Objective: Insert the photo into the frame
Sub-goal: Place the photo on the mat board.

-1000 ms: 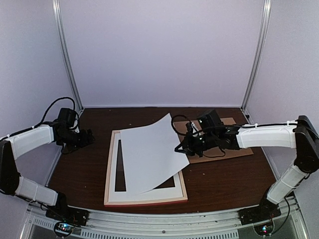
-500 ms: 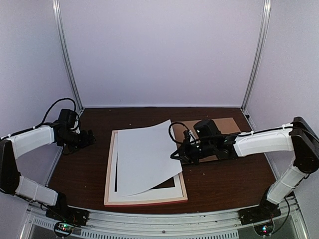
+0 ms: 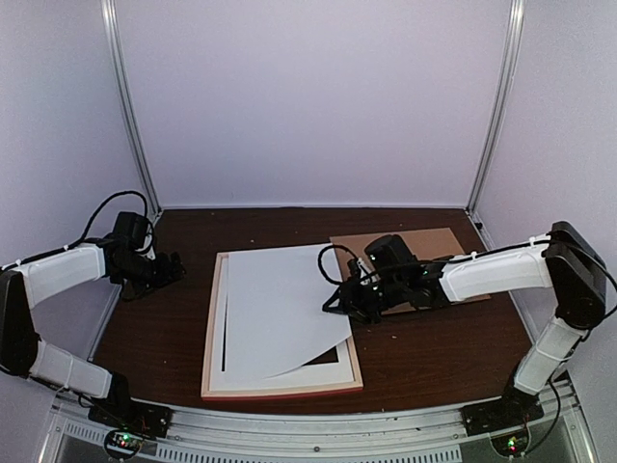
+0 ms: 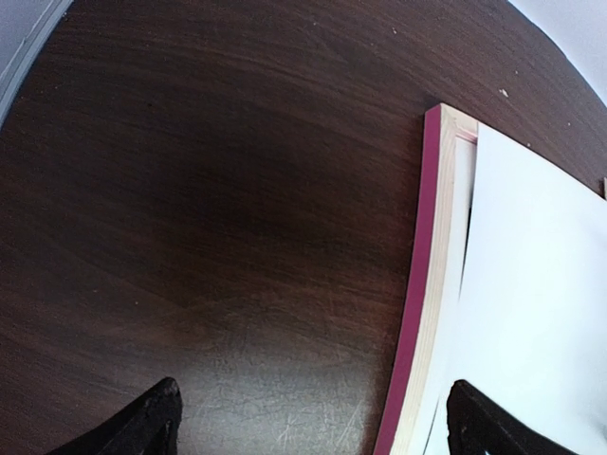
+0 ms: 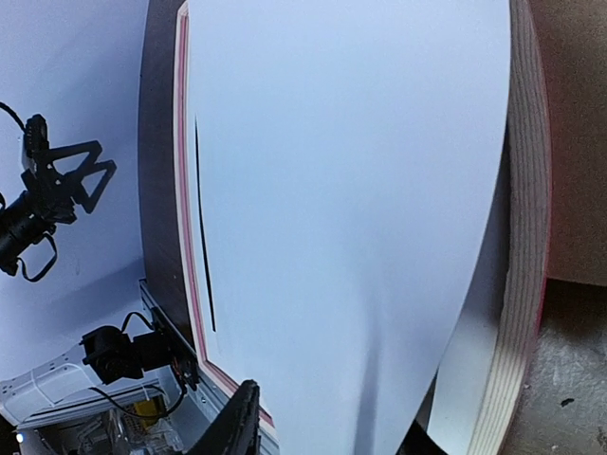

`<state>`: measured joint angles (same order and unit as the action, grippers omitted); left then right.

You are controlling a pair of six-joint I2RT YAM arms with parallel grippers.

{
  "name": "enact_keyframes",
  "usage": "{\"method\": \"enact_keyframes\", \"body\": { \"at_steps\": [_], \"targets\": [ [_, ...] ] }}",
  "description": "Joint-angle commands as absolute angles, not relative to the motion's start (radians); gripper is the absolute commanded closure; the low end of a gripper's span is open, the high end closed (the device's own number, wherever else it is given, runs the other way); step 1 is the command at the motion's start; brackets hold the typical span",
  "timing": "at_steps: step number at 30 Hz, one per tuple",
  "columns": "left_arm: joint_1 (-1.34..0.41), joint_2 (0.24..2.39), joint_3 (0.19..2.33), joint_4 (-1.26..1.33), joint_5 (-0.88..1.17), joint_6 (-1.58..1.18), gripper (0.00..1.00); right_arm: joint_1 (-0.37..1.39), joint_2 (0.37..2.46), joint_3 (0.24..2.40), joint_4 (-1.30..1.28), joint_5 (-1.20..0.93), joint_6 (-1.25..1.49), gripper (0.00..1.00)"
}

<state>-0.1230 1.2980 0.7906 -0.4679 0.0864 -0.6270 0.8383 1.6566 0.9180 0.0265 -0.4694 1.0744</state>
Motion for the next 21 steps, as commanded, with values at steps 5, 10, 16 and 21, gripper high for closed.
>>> {"method": "enact_keyframes", "body": {
  "at_steps": [5, 10, 16, 21],
  "targets": [
    [-0.115, 1.303, 0.785, -0.431, 0.095, -0.621, 0.02, 0.79, 1.717, 0.998, -0.067, -0.513, 0.967, 0.57],
    [-0.114, 1.302, 0.786, -0.433, 0.097, -0.618, 0.02, 0.761, 1.753, 1.018, -0.08, -0.531, 0.936, 0.56],
    [-0.114, 1.306, 0.79, -0.433, 0.101, -0.618, 0.03, 0.733, 1.791, 1.052, -0.118, -0.551, 0.898, 0.56],
    [-0.114, 1.312, 0.785, -0.43, 0.106, -0.619, 0.02, 0.727, 1.786, 1.047, -0.1, -0.572, 0.909, 0.69]
  ]
}}
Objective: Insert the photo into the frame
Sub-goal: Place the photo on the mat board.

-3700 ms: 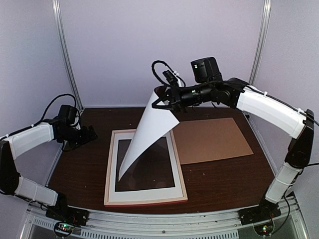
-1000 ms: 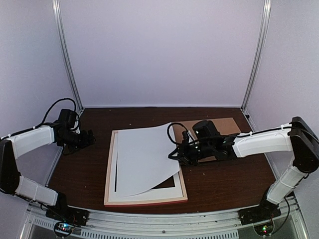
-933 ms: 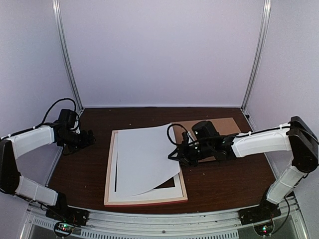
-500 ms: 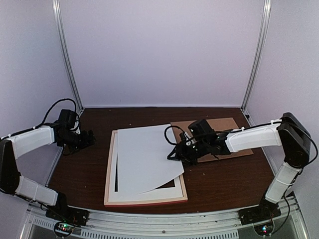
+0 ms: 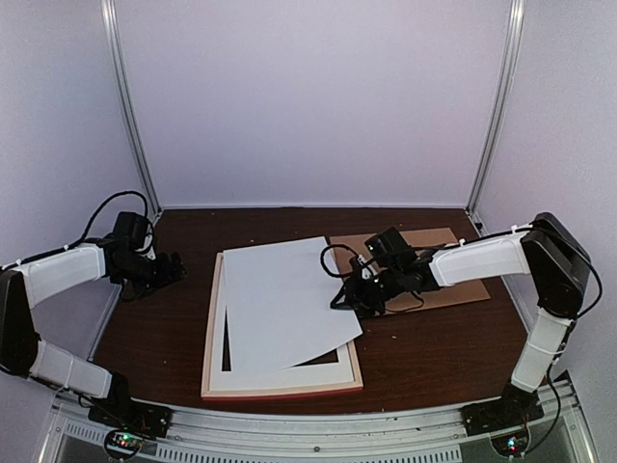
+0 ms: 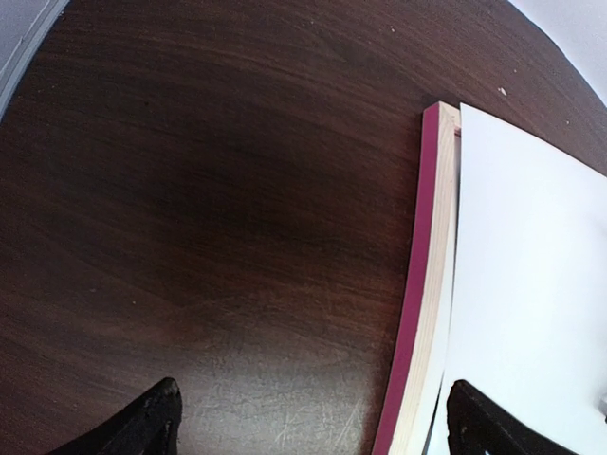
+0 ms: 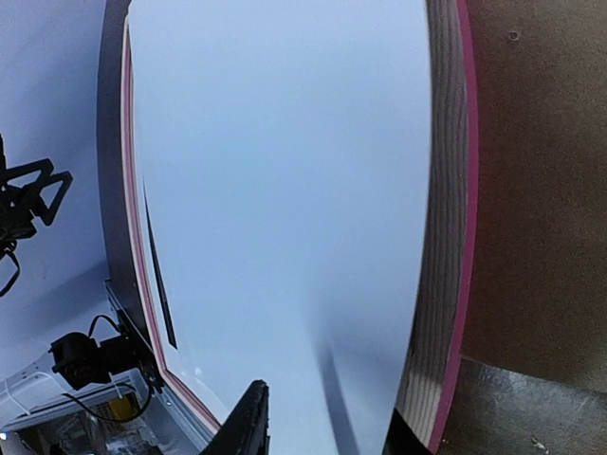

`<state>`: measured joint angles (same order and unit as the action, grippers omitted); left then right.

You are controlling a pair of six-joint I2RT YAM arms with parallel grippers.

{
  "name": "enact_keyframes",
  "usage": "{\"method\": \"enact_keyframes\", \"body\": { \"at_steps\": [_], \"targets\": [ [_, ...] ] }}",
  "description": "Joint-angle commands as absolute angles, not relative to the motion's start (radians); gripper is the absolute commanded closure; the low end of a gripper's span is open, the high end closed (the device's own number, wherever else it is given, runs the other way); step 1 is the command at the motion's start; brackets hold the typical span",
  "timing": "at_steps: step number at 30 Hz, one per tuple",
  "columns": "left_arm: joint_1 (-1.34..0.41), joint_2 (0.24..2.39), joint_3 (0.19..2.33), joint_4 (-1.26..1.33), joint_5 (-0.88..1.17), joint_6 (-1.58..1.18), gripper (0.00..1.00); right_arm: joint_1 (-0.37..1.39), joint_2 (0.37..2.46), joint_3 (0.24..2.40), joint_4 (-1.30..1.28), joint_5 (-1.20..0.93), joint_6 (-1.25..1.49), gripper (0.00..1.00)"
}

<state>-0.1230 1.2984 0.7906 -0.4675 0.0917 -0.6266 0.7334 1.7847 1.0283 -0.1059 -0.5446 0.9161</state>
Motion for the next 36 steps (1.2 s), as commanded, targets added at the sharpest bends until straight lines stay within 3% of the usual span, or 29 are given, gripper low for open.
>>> {"method": "enact_keyframes", "body": {
  "at_steps": [1, 4, 10, 22, 36],
  "targets": [
    [-0.114, 1.313, 0.782, -0.428, 0.108, -0.619, 0.02, 0.727, 1.784, 1.04, -0.085, -0.58, 0.921, 0.73],
    [-0.116, 1.32, 0.771, -0.417, 0.117, -0.625, 0.02, 0.728, 1.779, 1.009, -0.021, -0.61, 0.97, 0.85],
    [-0.132, 1.334, 0.766, -0.407, 0.117, -0.632, 0.02, 0.74, 1.757, 0.963, 0.082, -0.632, 1.057, 0.94],
    [-0.161, 1.354, 0.767, -0.394, 0.107, -0.641, 0.02, 0.806, 1.723, 0.9, 0.178, -0.599, 1.157, 1.0],
    [-0.176, 1.35, 0.767, -0.394, 0.103, -0.646, 0.02, 0.805, 1.657, 0.901, 0.156, -0.611, 1.172, 1.0]
  ]
}}
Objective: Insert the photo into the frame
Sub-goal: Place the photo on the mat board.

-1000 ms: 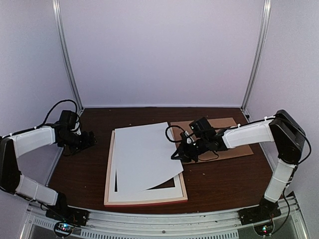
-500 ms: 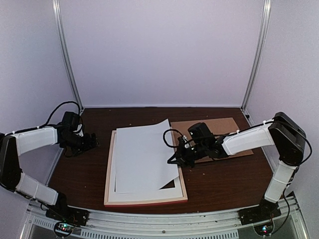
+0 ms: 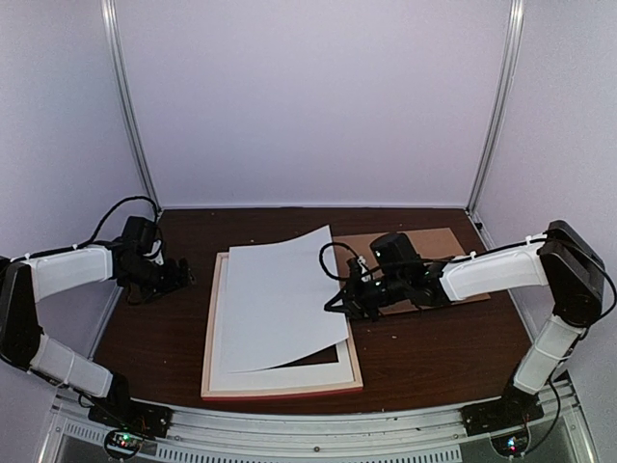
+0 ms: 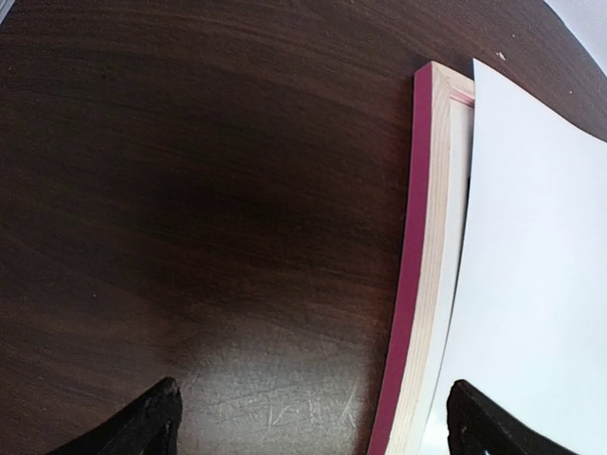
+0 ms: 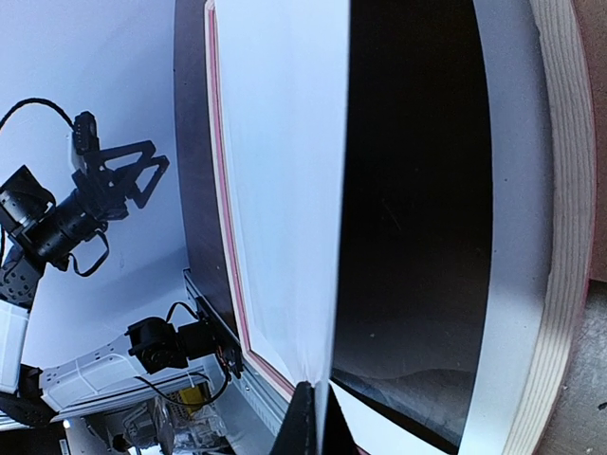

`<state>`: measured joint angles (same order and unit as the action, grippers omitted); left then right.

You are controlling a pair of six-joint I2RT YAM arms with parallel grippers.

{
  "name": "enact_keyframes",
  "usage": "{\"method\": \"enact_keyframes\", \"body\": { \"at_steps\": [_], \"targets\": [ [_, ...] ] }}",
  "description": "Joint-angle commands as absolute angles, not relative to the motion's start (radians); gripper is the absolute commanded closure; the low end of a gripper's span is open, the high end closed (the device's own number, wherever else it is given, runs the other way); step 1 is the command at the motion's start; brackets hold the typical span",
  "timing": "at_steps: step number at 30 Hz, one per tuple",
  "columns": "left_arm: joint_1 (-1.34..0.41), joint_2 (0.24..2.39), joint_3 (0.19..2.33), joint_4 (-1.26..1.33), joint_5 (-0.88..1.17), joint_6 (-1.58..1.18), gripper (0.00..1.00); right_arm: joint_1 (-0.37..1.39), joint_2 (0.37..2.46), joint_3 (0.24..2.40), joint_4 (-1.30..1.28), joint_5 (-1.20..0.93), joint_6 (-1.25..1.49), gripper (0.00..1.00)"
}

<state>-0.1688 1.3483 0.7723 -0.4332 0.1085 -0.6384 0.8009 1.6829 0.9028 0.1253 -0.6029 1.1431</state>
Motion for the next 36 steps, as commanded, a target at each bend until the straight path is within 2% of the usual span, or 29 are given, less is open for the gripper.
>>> {"method": "enact_keyframes", "body": {
  "at_steps": [1, 16, 36],
  "targets": [
    [-0.176, 1.35, 0.767, -0.394, 0.104, -0.646, 0.02, 0.805, 1.655, 0.9, 0.16, -0.615, 1.177, 1.0],
    [-0.179, 1.355, 0.773, -0.395, 0.103, -0.646, 0.02, 0.859, 1.697, 0.872, 0.222, -0.62, 1.22, 1.0],
    [-0.189, 1.357, 0.773, -0.394, 0.104, -0.647, 0.02, 0.897, 1.663, 0.838, 0.174, -0.547, 1.209, 1.0]
  ]
}}
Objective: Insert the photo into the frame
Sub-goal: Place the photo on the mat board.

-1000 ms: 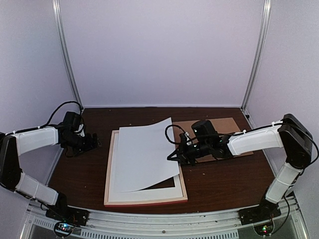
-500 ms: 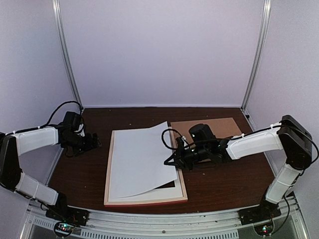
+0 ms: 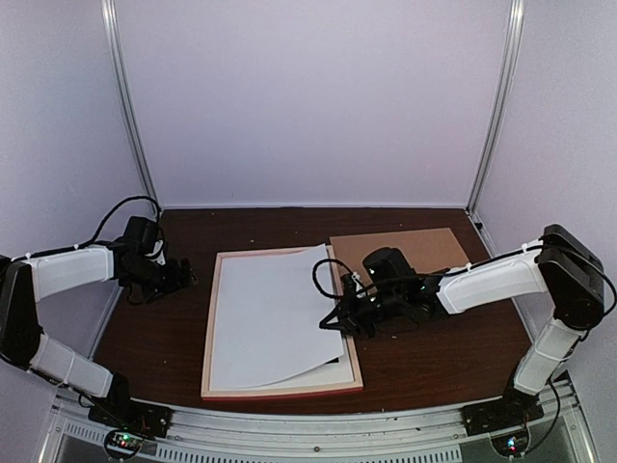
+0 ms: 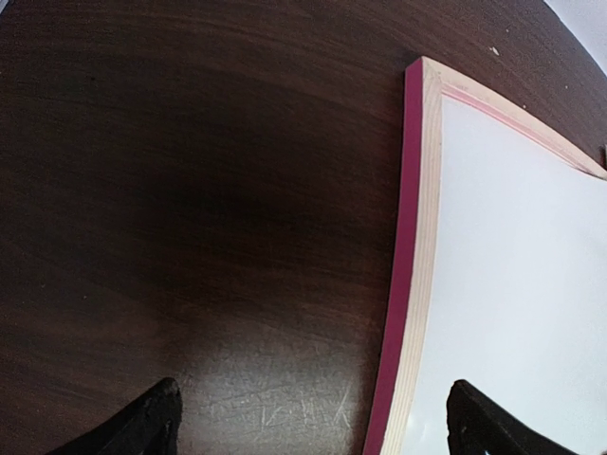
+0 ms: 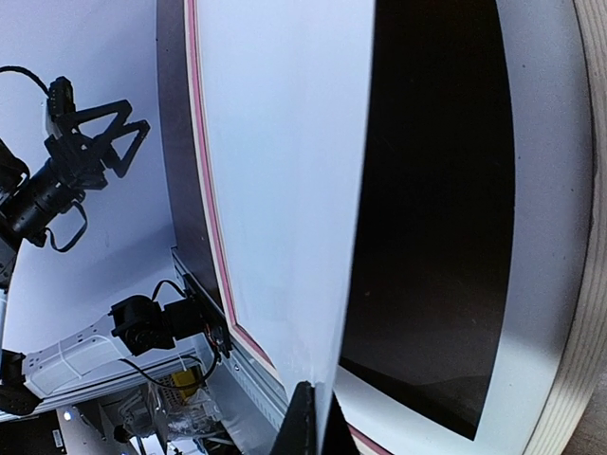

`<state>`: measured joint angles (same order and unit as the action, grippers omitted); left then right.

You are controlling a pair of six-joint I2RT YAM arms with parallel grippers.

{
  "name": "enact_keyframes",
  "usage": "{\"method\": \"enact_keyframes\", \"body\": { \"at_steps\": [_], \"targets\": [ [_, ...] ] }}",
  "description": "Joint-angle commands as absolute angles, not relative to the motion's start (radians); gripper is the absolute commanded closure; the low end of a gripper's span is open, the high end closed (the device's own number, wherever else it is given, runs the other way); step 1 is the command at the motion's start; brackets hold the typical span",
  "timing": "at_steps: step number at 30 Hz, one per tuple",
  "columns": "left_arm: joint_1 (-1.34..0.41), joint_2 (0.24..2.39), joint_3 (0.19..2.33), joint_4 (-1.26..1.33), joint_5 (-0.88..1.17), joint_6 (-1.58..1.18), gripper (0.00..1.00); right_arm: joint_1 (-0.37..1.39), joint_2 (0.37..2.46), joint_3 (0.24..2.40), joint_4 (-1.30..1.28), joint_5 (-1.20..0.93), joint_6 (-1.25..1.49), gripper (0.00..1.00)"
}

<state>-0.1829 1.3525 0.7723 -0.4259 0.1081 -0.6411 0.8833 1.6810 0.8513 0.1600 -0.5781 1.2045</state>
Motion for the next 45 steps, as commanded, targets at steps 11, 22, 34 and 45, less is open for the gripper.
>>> {"method": "enact_keyframes", "body": {
  "at_steps": [11, 22, 34, 45],
  "targets": [
    [-0.19, 1.358, 0.771, -0.394, 0.102, -0.646, 0.02, 0.901, 1.667, 0.845, 0.143, -0.495, 1.183, 1.0],
    [-0.19, 1.366, 0.771, -0.394, 0.106, -0.645, 0.03, 0.903, 1.69, 0.844, 0.155, -0.498, 1.188, 0.93],
    [-0.19, 1.363, 0.768, -0.394, 0.105, -0.641, 0.02, 0.907, 1.719, 0.857, 0.165, -0.505, 1.19, 0.9],
    [-0.19, 1.37, 0.771, -0.393, 0.107, -0.639, 0.02, 0.908, 1.72, 0.865, 0.147, -0.501, 1.184, 0.77]
  ]
}}
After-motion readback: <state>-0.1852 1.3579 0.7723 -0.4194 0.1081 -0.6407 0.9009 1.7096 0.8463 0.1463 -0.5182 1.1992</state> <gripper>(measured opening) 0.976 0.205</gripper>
